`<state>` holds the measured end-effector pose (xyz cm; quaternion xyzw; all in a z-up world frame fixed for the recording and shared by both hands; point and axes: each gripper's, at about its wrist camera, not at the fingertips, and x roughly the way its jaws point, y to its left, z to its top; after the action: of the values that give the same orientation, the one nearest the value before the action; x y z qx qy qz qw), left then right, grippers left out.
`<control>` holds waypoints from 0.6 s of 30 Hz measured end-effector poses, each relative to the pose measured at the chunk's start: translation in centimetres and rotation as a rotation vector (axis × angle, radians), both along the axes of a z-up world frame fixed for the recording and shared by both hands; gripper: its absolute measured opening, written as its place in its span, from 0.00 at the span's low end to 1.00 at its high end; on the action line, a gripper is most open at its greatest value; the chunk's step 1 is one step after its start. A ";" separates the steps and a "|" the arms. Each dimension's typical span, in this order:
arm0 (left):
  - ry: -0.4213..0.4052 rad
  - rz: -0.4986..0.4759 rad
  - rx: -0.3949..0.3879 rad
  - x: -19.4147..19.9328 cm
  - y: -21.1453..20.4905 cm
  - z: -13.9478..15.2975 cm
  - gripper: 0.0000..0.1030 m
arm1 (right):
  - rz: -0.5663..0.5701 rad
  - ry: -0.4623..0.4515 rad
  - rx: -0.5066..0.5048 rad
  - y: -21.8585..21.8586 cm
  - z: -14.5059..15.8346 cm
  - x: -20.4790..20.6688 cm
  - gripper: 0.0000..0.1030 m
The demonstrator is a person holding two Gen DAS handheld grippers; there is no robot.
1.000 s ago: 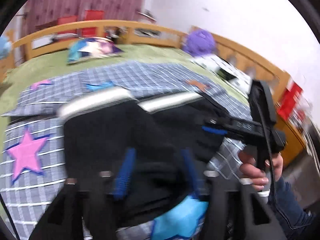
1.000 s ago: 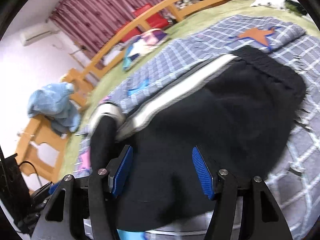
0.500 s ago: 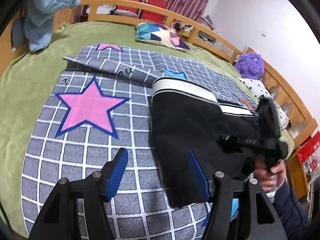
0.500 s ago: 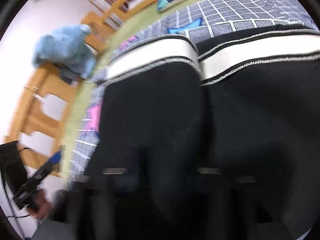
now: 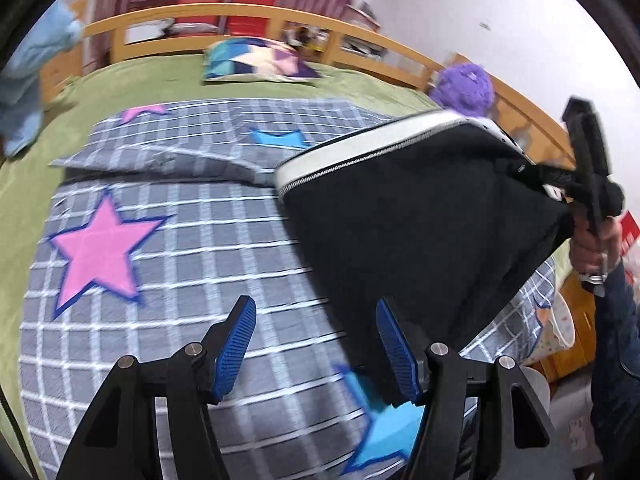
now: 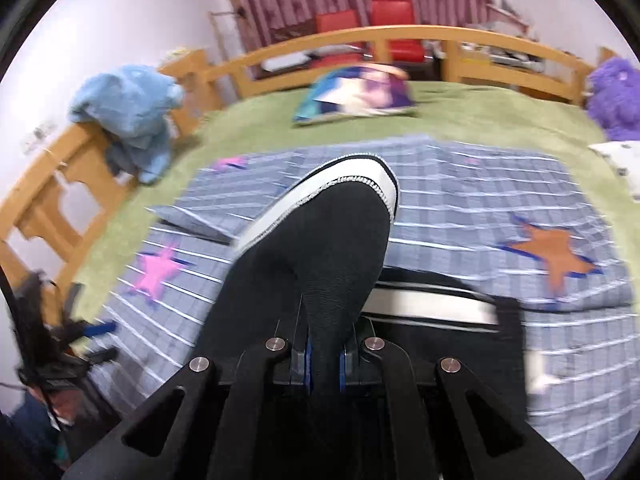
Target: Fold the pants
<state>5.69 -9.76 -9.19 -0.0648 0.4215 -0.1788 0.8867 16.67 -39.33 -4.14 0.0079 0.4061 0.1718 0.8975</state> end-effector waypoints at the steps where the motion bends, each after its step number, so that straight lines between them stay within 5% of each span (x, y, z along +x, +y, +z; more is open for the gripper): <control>1: 0.002 -0.019 0.001 0.3 -1.1 0.0 0.59 | -0.022 0.021 -0.032 -2.1 -1.2 0.3 0.08; 4: -0.002 -0.084 0.011 0.9 -5.0 -0.1 0.59 | -0.119 0.091 -0.050 -7.6 -5.5 0.9 0.08; 7: 0.016 -0.125 0.032 1.4 -8.3 -0.8 0.59 | -0.174 0.131 0.051 -11.7 -9.8 0.8 0.13; 8: 0.023 -0.131 0.038 1.5 -9.1 -0.9 0.59 | -0.181 0.148 0.087 -12.6 -10.6 0.6 0.25; 14: -0.007 -0.146 0.051 0.7 -12.1 -0.2 0.59 | -0.264 -0.008 0.129 -15.3 -6.6 -4.0 0.30; 18: 0.042 -0.128 0.080 0.0 -14.0 -3.5 0.59 | -0.144 -0.110 0.140 -13.3 -6.0 -7.6 0.30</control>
<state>5.69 -23.75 -12.70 -0.0058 0.4503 -0.2168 0.8661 9.10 -52.64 -10.12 0.0904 0.3418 0.1352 0.9256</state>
